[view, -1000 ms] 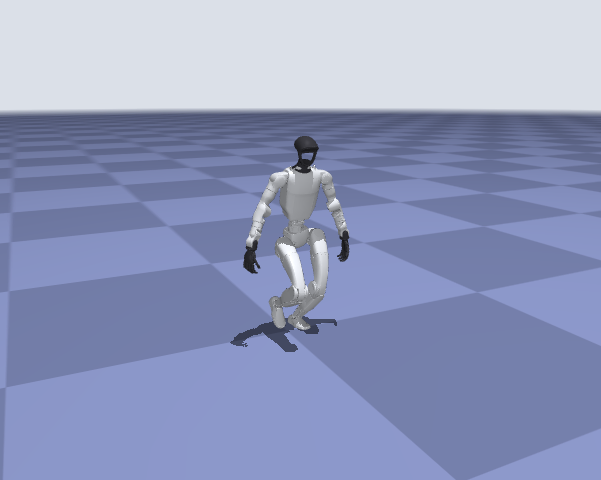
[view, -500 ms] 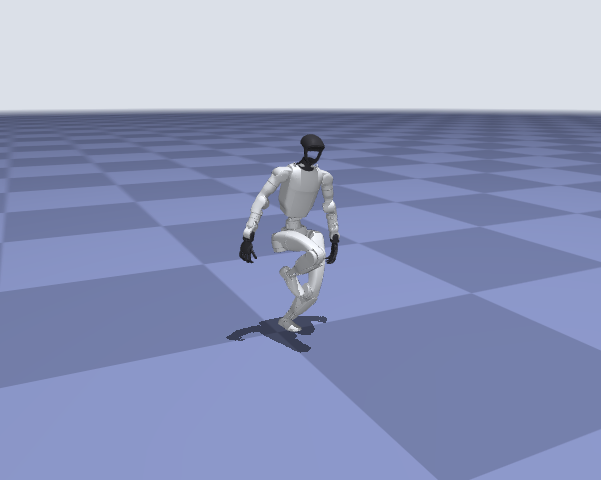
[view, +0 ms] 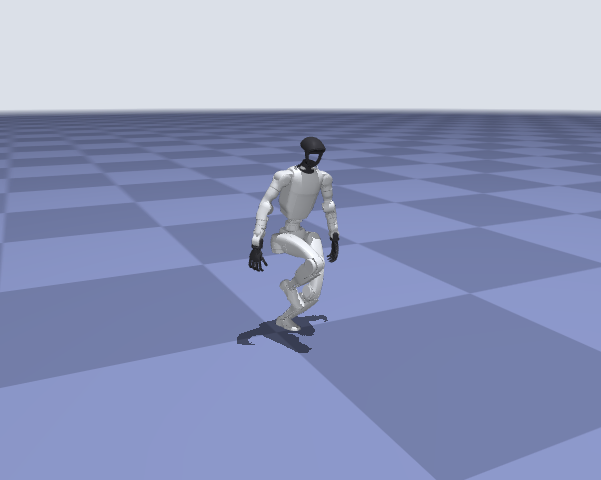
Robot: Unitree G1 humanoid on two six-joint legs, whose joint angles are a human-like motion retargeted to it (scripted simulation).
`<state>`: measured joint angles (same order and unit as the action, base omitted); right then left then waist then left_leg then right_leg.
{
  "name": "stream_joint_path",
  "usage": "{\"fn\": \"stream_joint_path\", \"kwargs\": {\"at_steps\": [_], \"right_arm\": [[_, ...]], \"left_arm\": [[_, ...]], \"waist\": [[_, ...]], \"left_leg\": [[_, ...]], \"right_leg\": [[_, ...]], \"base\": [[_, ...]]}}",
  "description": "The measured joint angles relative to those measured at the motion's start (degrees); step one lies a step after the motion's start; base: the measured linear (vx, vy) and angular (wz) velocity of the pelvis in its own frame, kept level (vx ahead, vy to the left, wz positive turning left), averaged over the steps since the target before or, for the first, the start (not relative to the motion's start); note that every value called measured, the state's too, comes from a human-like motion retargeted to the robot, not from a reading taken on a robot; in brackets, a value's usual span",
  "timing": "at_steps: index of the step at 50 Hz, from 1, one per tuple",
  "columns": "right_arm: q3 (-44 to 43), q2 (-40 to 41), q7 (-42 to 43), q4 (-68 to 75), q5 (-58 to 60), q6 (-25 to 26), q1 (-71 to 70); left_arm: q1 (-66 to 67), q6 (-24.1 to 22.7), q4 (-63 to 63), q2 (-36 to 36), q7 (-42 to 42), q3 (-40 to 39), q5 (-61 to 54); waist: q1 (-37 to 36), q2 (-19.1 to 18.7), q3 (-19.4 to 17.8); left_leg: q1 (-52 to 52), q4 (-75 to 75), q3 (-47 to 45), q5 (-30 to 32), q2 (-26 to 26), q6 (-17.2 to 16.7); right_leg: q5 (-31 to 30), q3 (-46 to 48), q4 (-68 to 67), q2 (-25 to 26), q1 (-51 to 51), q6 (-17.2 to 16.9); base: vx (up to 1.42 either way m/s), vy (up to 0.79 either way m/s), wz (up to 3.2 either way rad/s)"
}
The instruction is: Sport exercise
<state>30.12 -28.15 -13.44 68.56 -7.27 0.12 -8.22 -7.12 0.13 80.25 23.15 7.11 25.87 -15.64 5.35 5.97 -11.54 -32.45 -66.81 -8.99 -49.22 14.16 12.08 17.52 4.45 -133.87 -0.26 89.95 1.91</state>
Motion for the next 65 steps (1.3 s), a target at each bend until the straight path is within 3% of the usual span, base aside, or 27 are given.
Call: {"fn": "stream_joint_path", "kwargs": {"at_steps": [13, 23, 41, 50, 58, 65], "right_arm": [[-1.8, 0.3, -1.2, 1.2, 0.2, 0.8, 0.6], [-1.6, 0.8, -2.0, 2.2, 1.1, 1.1, 0.8], [-0.3, 2.1, -3.0, 4.3, 2.7, 1.6, 0.4], [-0.3, 2.5, -2.7, 4.5, 2.7, 1.3, 0.7], [-2.2, 2.7, -1.2, 5.5, 2.6, 0.7, 0.8], [-4.8, 2.7, 1.2, 7.2, 2.4, 0.1, 0.5]], "left_arm": [[0.3, 0.8, 0.3, -0.5, 0.4, -0.8, -0.8], [0.4, 1.5, 1.8, -1.2, 1.0, -0.3, 1.0], [0.3, 2.1, 2.5, -1.9, 2.7, 1.4, 4.3], [-0.3, 1.7, 2.0, -1.6, 2.7, 1.1, 4.9], [-0.2, 0.9, 1.1, -1.3, 2.2, 0.0, 5.5], [-0.6, 0.6, 0.8, -1.5, 1.7, -1.7, 5.2]], "waist": [[-0.1, 1.7, -1.3], [-0.5, 2.3, -2.9], [-0.6, 1.9, -2.6], [-0.2, 0.2, 0.9], [1.7, -2.5, 7.0], [3.2, -6.0, 13.1]], "left_leg": [[4.1, 3.6, 1.7, -0.8, 2.3, 2.0], [7.4, 5.2, 1.8, -0.8, 1.8, 2.4], [6.7, 5.5, 0.4, -0.8, 0.1, 2.2], [0.5, 3.6, -0.8, -0.8, -0.9, 1.3], [-8.0, 2.0, -1.3, -0.7, -1.3, -0.4], [-15.5, 2.0, -1.1, 0.9, -1.7, -2.4]], "right_leg": [[-4.9, -2.3, -8.2, 2.4, 0.0, -1.5], [-4.8, -1.5, -12.6, 3.6, 0.0, -0.8], [-5.5, 0.5, -13.4, 2.8, 0.0, -0.5], [-2.8, 0.1, -10.2, -0.2, 0.0, 0.2], [1.6, -0.9, -2.0, -4.2, 0.0, 0.9], [1.2, -2.2, 11.2, -6.9, 0.0, -0.5]], "base": [[0.00, 0.00, 0.04], [0.00, 0.00, 0.00], [0.00, 0.00, 0.00], [0.00, 0.00, 0.00], [0.03, -0.05, 0.27], [0.03, -0.09, 0.35]]}}
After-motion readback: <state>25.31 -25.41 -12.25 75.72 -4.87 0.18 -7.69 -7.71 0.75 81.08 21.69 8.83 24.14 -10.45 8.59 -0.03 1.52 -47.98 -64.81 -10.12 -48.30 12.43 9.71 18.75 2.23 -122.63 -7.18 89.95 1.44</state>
